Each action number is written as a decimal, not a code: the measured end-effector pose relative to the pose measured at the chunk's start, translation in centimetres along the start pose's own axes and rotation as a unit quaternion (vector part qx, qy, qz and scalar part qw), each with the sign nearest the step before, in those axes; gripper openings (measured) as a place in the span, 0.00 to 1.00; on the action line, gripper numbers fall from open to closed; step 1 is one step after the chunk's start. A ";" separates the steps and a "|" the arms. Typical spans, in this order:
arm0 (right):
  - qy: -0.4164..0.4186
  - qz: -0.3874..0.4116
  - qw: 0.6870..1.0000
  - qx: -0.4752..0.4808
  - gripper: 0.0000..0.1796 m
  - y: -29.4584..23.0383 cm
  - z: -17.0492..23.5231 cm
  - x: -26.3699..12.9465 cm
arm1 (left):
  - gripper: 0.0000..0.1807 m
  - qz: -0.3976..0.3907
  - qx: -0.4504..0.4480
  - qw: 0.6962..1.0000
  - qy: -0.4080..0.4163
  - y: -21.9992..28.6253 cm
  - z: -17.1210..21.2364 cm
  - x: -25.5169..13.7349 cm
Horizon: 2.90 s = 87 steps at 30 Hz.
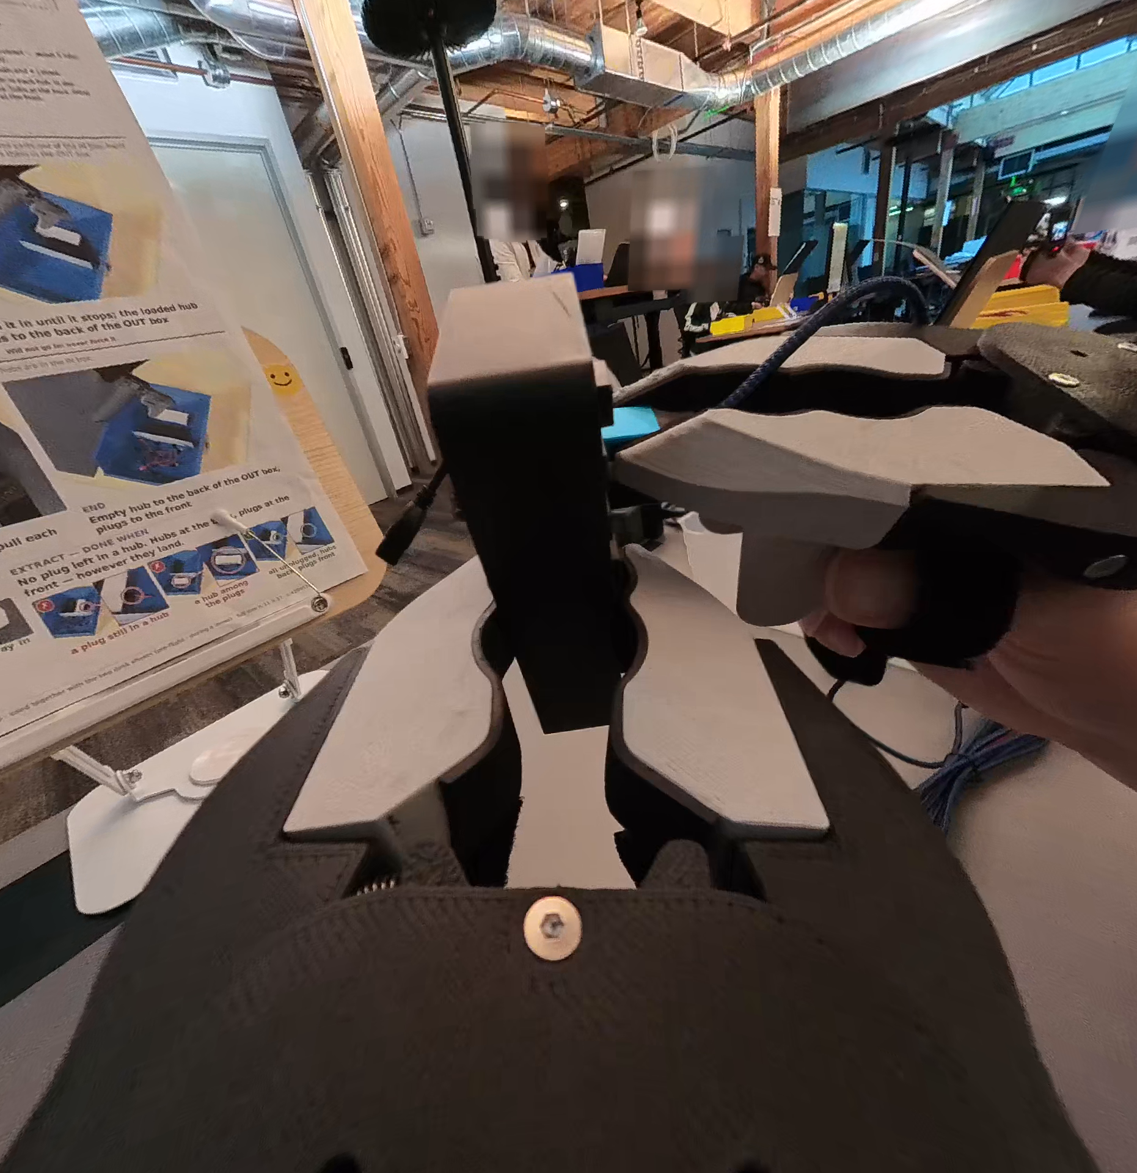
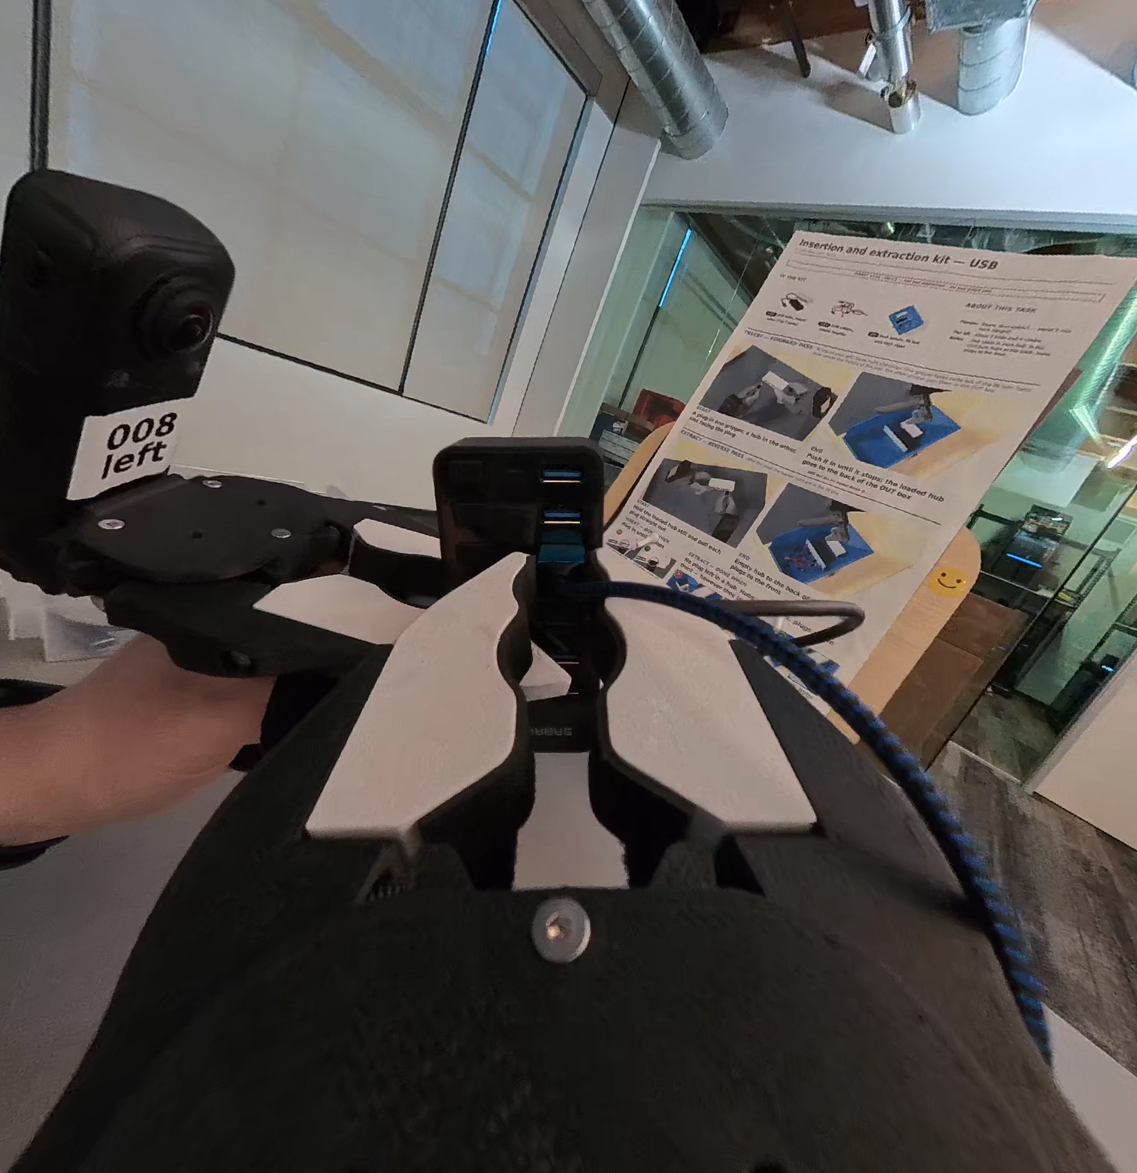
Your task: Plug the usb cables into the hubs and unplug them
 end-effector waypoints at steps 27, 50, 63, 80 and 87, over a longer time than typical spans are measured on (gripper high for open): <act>0.055 -0.238 0.956 0.161 0.13 -1.4 -6.6 -3.0 | 0.15 0.077 -0.251 0.963 0.058 -8.7 -3.5 -4.1; -0.203 -0.321 0.915 0.137 0.20 -1.3 2.1 -8.2 | 0.15 0.203 -0.332 0.921 0.019 -4.6 -2.3 -2.5; -0.445 -0.313 0.837 0.060 0.18 -5.4 15.4 -16.0 | 0.15 0.181 -0.339 0.923 -0.001 -6.9 0.0 -2.9; -0.480 -0.284 0.828 0.054 0.06 -3.9 16.0 -16.9 | 0.15 0.185 -0.364 0.913 0.022 -6.7 -1.7 -3.0; -0.384 -0.153 0.906 -0.095 0.06 5.9 5.7 -14.4 | 0.15 0.191 -0.344 0.917 0.068 -5.0 -7.0 -0.9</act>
Point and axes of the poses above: each gripper's, where its closed fingertips meet, x out along the fingers, z out of its underside, y = z × x across the jaws, the point moved 3 cm from there along -x, back along the fingers, and after that the axes turned 11 degrees about y, right-handed, at the moved point
